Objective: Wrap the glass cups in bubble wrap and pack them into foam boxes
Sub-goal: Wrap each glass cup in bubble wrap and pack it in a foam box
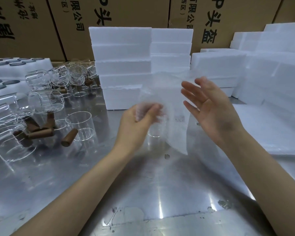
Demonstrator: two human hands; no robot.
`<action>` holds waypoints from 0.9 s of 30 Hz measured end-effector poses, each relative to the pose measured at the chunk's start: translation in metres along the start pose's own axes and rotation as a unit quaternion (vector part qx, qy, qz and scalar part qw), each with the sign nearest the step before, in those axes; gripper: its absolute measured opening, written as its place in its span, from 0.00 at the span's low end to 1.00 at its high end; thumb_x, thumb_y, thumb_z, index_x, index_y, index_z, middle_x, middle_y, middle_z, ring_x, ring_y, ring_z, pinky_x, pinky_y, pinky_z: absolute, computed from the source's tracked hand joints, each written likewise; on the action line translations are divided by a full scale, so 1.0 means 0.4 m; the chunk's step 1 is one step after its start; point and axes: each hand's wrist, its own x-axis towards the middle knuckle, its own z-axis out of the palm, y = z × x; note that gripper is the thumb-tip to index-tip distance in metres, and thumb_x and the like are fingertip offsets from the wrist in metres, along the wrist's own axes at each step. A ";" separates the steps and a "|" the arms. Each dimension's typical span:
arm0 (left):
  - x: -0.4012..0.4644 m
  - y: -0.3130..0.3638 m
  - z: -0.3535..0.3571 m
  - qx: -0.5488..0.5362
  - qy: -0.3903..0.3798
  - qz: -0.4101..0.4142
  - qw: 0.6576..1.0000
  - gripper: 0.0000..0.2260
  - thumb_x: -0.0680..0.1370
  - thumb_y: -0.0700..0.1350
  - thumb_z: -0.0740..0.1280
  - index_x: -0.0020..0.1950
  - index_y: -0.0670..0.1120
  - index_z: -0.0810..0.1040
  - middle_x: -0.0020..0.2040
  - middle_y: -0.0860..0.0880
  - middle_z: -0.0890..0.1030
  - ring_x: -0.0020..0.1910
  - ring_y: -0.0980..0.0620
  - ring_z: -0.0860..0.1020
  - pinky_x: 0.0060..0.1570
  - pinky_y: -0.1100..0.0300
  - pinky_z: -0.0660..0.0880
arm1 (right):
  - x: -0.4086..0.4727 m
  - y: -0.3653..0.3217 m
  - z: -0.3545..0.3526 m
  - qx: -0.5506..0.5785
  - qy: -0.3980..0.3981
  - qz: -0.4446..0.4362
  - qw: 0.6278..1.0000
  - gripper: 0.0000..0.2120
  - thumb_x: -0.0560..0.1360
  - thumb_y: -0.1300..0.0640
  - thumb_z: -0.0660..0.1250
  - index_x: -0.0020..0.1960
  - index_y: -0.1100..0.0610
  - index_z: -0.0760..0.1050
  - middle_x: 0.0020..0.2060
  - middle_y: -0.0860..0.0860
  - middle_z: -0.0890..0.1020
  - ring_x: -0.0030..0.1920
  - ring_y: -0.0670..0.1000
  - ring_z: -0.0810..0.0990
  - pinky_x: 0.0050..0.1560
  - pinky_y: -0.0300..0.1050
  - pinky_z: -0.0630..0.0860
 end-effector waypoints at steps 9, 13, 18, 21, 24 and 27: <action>0.032 -0.002 -0.050 -0.110 0.056 -0.113 0.986 0.12 0.65 0.53 0.72 0.41 0.47 0.77 0.34 0.54 0.82 0.35 0.58 0.81 0.39 0.65 0.79 | 0.023 0.042 -0.042 -0.235 0.119 0.150 0.953 0.14 0.75 0.42 0.65 0.51 0.52 0.75 0.54 0.48 0.80 0.49 0.46 0.80 0.43 0.42 0.77; 0.033 0.003 -0.056 -0.140 0.042 -0.149 0.978 0.20 0.62 0.59 0.72 0.44 0.46 0.76 0.38 0.51 0.82 0.38 0.54 0.80 0.43 0.63 0.79 | 0.020 0.053 -0.031 -0.254 0.074 0.201 0.943 0.25 0.73 0.37 0.65 0.61 0.53 0.75 0.55 0.49 0.81 0.49 0.49 0.83 0.39 0.40 0.78; 0.026 0.028 -0.047 -0.111 0.063 -0.134 0.983 0.35 0.56 0.68 0.73 0.52 0.44 0.76 0.48 0.40 0.78 0.47 0.44 0.76 0.61 0.41 0.72 | 0.011 0.051 -0.021 -0.307 0.105 0.135 0.936 0.23 0.72 0.36 0.65 0.59 0.52 0.72 0.53 0.44 0.77 0.50 0.45 0.78 0.43 0.40 0.75; 0.033 0.025 -0.061 -0.119 0.113 -0.147 0.975 0.31 0.57 0.68 0.72 0.47 0.46 0.77 0.47 0.41 0.79 0.47 0.43 0.76 0.61 0.37 0.70 | 0.007 0.052 -0.016 -0.325 0.130 0.052 0.935 0.19 0.73 0.39 0.66 0.56 0.51 0.71 0.52 0.43 0.76 0.51 0.42 0.76 0.50 0.40 0.72; 0.045 0.015 -0.086 -0.138 0.175 -0.159 0.962 0.25 0.60 0.68 0.71 0.40 0.48 0.79 0.42 0.45 0.81 0.43 0.46 0.80 0.57 0.41 0.75 | -0.004 0.057 0.007 -0.345 0.135 -0.058 0.927 0.18 0.72 0.40 0.68 0.55 0.50 0.71 0.54 0.45 0.75 0.49 0.43 0.74 0.50 0.36 0.71; 0.051 0.003 -0.099 -0.134 0.235 -0.151 0.951 0.24 0.61 0.69 0.70 0.41 0.50 0.77 0.42 0.46 0.79 0.44 0.48 0.76 0.59 0.43 0.74 | -0.041 0.066 0.049 -0.374 0.041 -0.196 0.906 0.19 0.68 0.38 0.68 0.51 0.46 0.68 0.52 0.45 0.72 0.48 0.43 0.71 0.46 0.30 0.68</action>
